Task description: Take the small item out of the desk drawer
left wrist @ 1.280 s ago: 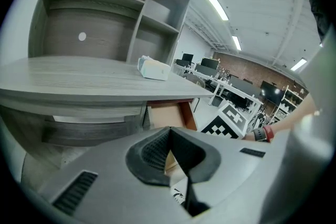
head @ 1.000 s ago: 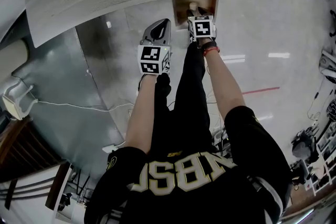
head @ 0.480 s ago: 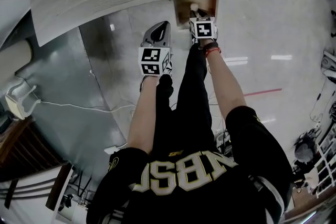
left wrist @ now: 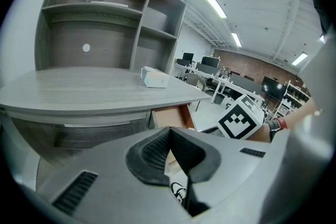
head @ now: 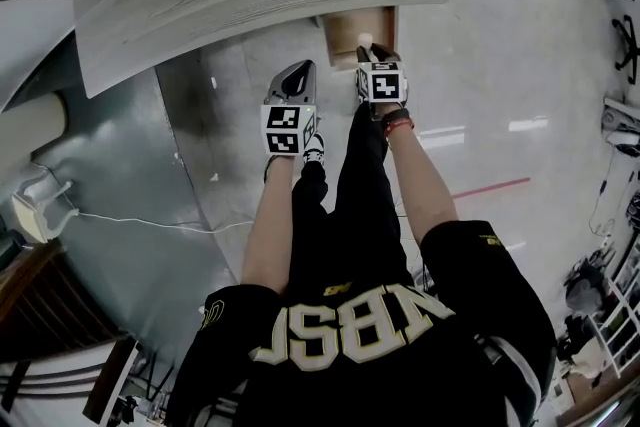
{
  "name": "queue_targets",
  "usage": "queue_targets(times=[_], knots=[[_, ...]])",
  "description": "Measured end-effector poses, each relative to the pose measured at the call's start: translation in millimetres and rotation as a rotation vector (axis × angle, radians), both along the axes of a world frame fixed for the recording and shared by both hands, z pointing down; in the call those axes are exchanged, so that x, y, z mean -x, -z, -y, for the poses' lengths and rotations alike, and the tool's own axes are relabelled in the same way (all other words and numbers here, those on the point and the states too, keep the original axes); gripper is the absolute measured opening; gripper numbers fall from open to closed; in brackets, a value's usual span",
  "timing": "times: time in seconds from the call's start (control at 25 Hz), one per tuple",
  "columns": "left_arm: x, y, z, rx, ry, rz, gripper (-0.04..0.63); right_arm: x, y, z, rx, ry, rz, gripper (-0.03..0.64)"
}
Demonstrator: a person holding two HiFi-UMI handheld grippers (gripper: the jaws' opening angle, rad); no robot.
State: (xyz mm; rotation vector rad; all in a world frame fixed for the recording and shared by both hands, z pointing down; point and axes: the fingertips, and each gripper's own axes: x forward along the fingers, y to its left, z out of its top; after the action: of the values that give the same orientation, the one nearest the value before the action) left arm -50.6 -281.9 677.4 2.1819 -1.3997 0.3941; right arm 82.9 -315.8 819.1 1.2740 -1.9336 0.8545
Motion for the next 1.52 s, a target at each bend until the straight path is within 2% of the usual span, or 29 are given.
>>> queue_targets(times=[0.44,0.76,1.08,1.52], knots=[[8,52,-11,-0.032,-0.037,0.016,0.014,-10,85,-25,-0.11,-0.059,-0.016,0.12],[26,90,-13,-0.078,0.019,-0.033,0.015,-8,149,-38,-0.22,-0.087,-0.016,0.12],[35,136,-22,-0.173,-0.017,0.016,0.014,-12,215,-51,-0.334,-0.15,0.018,0.12],[38,194,-42,-0.288,-0.046,0.017,0.014,-7,311,-75,-0.527,-0.176,0.041,0.12]])
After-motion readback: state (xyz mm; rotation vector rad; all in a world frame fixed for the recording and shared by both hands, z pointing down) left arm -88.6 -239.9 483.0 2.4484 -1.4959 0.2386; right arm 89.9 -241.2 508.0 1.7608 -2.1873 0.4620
